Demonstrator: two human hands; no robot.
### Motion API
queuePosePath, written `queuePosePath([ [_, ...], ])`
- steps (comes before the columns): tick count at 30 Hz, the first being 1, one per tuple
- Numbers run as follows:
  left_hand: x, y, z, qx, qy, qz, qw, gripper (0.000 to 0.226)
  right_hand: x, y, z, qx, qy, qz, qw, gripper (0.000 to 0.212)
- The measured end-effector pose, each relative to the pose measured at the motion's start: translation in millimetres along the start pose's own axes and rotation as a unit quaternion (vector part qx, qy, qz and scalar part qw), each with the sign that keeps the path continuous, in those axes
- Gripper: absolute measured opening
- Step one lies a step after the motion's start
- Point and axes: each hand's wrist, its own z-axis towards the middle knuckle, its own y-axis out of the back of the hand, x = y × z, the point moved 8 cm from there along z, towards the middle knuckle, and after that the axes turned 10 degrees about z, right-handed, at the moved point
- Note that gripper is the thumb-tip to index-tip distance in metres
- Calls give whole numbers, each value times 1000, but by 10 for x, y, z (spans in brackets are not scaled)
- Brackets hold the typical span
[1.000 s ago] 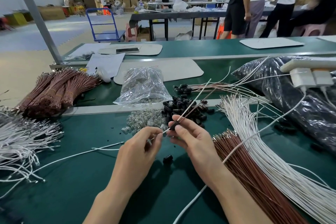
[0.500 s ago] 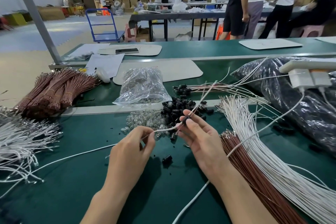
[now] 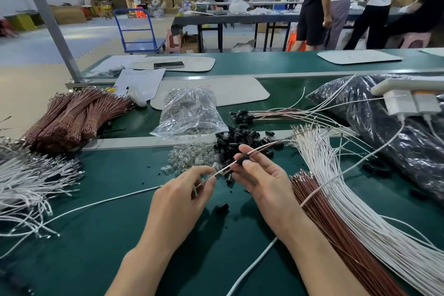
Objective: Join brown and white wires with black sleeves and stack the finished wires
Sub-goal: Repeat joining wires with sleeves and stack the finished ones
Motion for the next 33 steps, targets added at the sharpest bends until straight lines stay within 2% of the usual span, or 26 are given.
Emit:
queuePosePath([
  [5, 99, -108, 2, 38, 6, -6, 999, 2, 138, 105, 25, -23, 17, 32, 999, 29],
  [9, 13, -83, -11, 14, -12, -16, 1000, 5, -29, -22, -8, 6, -9, -12, 1000, 30],
  [13, -13, -124, -20, 26, -12, -40, 999, 9, -128, -131, -31, 34, -21, -46, 998, 33],
  [16, 60, -133, -6, 32, 2, -54, 998, 11, -31, -60, -14, 16, 0, -28, 999, 33],
  [22, 86, -146, -10, 35, 3, -74, 997, 1, 27, 22, 13, -2, 6, -7, 1000, 31],
  [27, 44, -196, -24, 43, 11, -135, 990, 21, -126, -100, -25, 35, -22, -55, 998, 32],
  [33, 163, -236, 4, 76, 61, -197, 976, 23, -81, -88, -6, 36, -8, -39, 999, 33],
])
